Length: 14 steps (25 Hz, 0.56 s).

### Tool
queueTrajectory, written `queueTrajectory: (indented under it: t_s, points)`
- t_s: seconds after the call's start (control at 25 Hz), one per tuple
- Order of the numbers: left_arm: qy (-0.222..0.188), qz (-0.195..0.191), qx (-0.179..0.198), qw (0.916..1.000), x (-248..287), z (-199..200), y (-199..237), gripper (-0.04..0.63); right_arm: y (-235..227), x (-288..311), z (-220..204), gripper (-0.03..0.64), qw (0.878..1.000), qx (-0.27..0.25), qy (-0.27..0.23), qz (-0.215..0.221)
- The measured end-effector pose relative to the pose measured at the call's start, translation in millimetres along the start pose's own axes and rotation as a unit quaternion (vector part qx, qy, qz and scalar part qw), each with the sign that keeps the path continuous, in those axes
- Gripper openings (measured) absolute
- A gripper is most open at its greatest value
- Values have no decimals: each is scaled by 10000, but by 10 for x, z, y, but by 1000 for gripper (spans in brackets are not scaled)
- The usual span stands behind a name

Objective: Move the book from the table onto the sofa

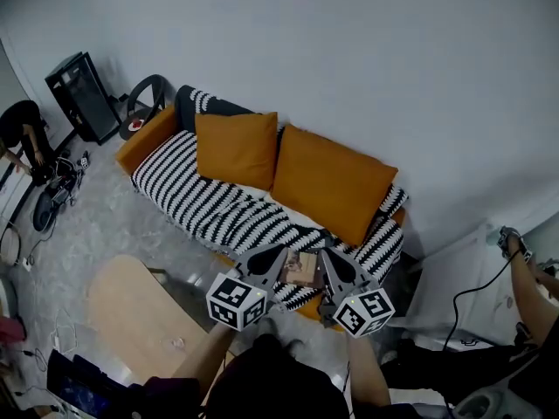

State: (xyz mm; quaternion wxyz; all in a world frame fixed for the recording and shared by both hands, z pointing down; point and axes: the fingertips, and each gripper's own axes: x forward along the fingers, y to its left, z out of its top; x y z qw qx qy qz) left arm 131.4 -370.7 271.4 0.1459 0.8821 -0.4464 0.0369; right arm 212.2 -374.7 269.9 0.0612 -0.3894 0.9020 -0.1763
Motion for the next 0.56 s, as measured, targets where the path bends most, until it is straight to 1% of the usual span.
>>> queueTrajectory:
  t_s: [0.24, 0.56]
  points:
    - [-21, 166, 24, 9999, -51, -5, 96, 15, 15, 42, -14, 23, 10000, -19, -8, 51]
    - [-57, 237, 12, 9997, -62, 15, 138, 15, 15, 75, -24, 23, 10000, -60, 9, 74]
